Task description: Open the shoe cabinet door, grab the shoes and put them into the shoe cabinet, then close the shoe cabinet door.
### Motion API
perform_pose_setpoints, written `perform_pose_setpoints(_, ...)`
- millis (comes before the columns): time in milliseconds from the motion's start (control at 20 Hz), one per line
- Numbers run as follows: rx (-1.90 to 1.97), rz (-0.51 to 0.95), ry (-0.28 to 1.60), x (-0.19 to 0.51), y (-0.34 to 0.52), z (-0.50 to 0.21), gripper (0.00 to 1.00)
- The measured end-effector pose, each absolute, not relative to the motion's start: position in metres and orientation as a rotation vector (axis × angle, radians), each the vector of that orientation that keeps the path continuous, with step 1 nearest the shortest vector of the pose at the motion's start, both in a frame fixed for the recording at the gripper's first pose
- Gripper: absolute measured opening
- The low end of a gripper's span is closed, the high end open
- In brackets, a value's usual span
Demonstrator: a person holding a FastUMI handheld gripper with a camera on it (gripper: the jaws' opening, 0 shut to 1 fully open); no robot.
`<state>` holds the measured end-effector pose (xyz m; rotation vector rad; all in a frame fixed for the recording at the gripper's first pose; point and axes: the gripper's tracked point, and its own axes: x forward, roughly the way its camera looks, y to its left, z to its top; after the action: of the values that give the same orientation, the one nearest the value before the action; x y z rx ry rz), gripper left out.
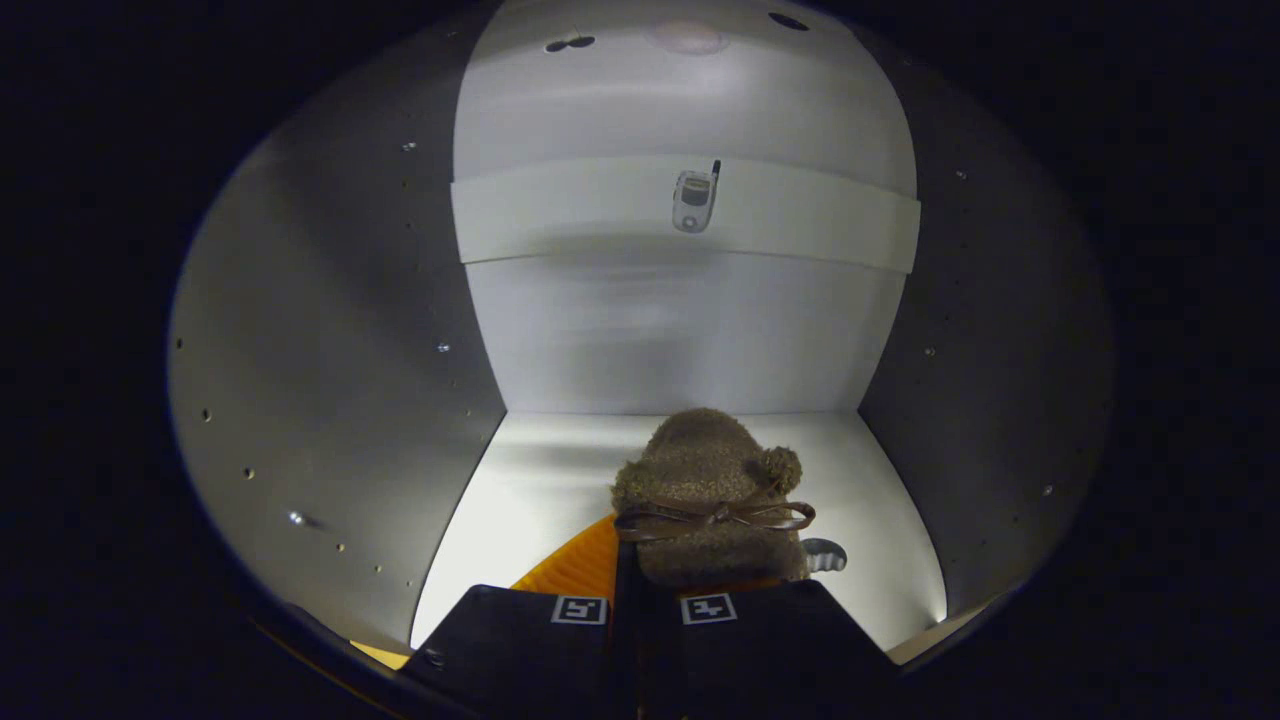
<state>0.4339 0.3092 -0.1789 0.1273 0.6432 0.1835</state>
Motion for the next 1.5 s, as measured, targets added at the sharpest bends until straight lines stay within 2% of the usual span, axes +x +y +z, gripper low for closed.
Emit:
perform_pose_setpoints(200,0.128,0.156,0.674,0.439,0.31,-0.192,0.12)
perform_pose_setpoints(300,0.127,0.143,0.684,0.435,0.307,-0.191,0.17)
perform_pose_setpoints(500,0.132,0.169,0.685,0.414,0.303,-0.178,0.42)
perform_pose_setpoints(550,0.135,0.178,0.684,0.408,0.302,-0.174,0.52)
perform_pose_setpoints(600,0.144,0.196,0.676,0.4,0.303,-0.168,0.57)
perform_pose_setpoints(650,0.146,0.211,0.661,0.392,0.301,-0.161,0.7)
perform_pose_setpoints(750,0.134,0.221,0.621,0.375,0.294,-0.146,0.89)
perform_pose_setpoints(850,0.131,0.216,0.582,0.356,0.285,-0.134,1.0)
perform_pose_setpoints(1500,0.203,0.14,0.212,0.19,0.206,-0.018,0.99)
